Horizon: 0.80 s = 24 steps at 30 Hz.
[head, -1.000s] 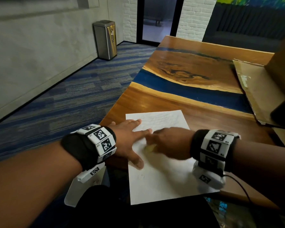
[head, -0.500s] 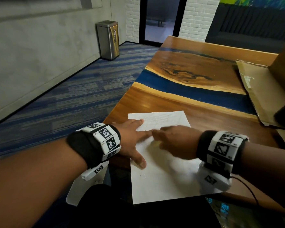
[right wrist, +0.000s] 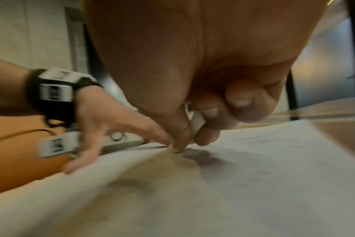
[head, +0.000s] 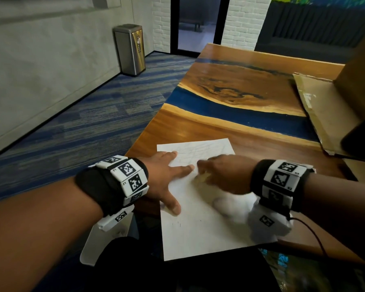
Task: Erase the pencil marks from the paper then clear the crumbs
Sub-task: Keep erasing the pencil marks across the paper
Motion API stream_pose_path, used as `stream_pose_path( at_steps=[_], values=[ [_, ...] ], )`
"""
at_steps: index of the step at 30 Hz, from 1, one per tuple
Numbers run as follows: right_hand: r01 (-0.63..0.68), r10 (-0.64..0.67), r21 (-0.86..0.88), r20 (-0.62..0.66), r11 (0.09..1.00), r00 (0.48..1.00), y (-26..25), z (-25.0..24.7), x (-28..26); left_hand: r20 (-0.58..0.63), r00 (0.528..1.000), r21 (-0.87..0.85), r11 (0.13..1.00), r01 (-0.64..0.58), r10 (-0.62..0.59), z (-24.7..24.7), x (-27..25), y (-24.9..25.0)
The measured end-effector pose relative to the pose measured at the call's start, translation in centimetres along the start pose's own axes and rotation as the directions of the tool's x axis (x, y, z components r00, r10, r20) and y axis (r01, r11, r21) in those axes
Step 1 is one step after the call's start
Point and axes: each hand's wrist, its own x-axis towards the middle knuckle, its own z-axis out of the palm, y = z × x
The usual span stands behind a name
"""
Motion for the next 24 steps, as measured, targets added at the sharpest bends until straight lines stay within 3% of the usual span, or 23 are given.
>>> stream_pose_path(
  at_steps=[2, 7, 12, 16, 17, 20, 22, 23, 24],
  values=[
    [-0.081, 0.078, -0.028, -0.068, 0.996, 0.995, 1.1, -0.2, 0.0, -0.003, 1.000, -0.009, 1.000, 0.003, -0.003, 0.1, 0.0, 0.1],
    [0.216, -0.214, -0.036, 0.071, 0.976, 0.974, -2.1, 0.7, -1.6, 0.000, 1.000, -0.018, 1.000, -0.003, 0.003, 0.1, 0.1, -0.1],
    [-0.046, 0.032, -0.146, -0.092, 0.988, 0.995, 1.3, 0.3, -0.8, -0.008, 1.000, -0.015, 1.000, -0.003, 0.003, 0.1, 0.0, 0.0],
    [0.177, -0.176, -0.092, 0.019, 0.980, 0.984, -2.1, 1.3, -2.2, -0.004, 1.000, -0.024, 1.000, -0.003, 0.003, 0.2, 0.0, -0.1],
    [0.172, -0.171, -0.092, 0.024, 0.981, 0.985, -2.1, 1.2, -2.2, -0.002, 1.000, -0.026, 1.000, -0.005, 0.005, 0.1, 0.0, -0.1],
    [-0.056, 0.047, -0.136, -0.064, 0.989, 0.997, 1.1, 0.5, -0.9, -0.003, 1.000, -0.022, 1.000, -0.003, 0.003, 0.1, -0.1, 0.0],
    [-0.227, 0.218, -0.092, -0.098, 0.970, 0.971, 2.5, -0.2, -0.4, 0.001, 1.000, -0.021, 1.000, 0.004, -0.004, 0.2, -0.2, -0.1],
    [-0.265, 0.267, 0.035, -0.103, 0.964, 0.958, 2.7, -0.6, -0.4, 0.002, 1.000, -0.022, 1.000, 0.006, -0.006, 0.4, -0.2, -0.2],
    [-0.255, 0.290, 0.287, -0.084, 0.923, 0.953, 2.2, -0.8, -0.5, -0.003, 1.000, -0.029, 1.000, 0.006, -0.006, 0.5, -0.2, -0.3]
  ],
)
